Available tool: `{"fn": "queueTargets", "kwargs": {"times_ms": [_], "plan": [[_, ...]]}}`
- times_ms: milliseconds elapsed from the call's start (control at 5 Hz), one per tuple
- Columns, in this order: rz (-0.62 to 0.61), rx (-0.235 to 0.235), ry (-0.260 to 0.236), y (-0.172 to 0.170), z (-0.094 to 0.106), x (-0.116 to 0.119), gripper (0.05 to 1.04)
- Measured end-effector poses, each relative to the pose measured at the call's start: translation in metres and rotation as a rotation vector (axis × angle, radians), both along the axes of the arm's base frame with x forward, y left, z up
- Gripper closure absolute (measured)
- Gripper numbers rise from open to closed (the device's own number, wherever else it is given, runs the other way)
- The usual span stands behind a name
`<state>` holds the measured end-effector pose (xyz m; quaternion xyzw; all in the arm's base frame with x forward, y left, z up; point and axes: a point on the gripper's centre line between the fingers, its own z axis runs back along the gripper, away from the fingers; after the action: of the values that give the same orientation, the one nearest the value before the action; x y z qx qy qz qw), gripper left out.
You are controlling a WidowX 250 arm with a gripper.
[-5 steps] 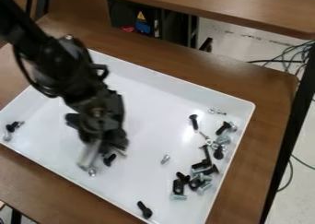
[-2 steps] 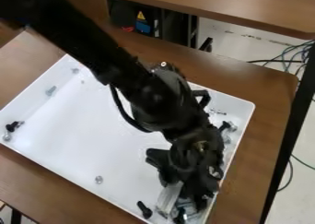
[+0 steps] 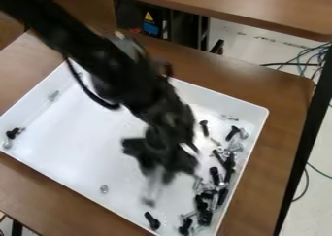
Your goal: Sweep into pile
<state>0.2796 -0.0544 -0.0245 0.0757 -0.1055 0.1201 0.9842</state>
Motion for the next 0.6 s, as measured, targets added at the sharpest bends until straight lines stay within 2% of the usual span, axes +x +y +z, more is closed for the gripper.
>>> {"fn": "queueTargets", "kwargs": {"times_ms": [200, 400, 600], "plan": [[0.166, 0.048, -0.015, 0.049, 0.016, 0.0, 0.722], [0.384, 0.049, -0.023, 0.099, 0.012, -0.015, 0.722], [0.625, 0.019, -0.018, 0.133, 0.001, -0.026, 0.722]]}}
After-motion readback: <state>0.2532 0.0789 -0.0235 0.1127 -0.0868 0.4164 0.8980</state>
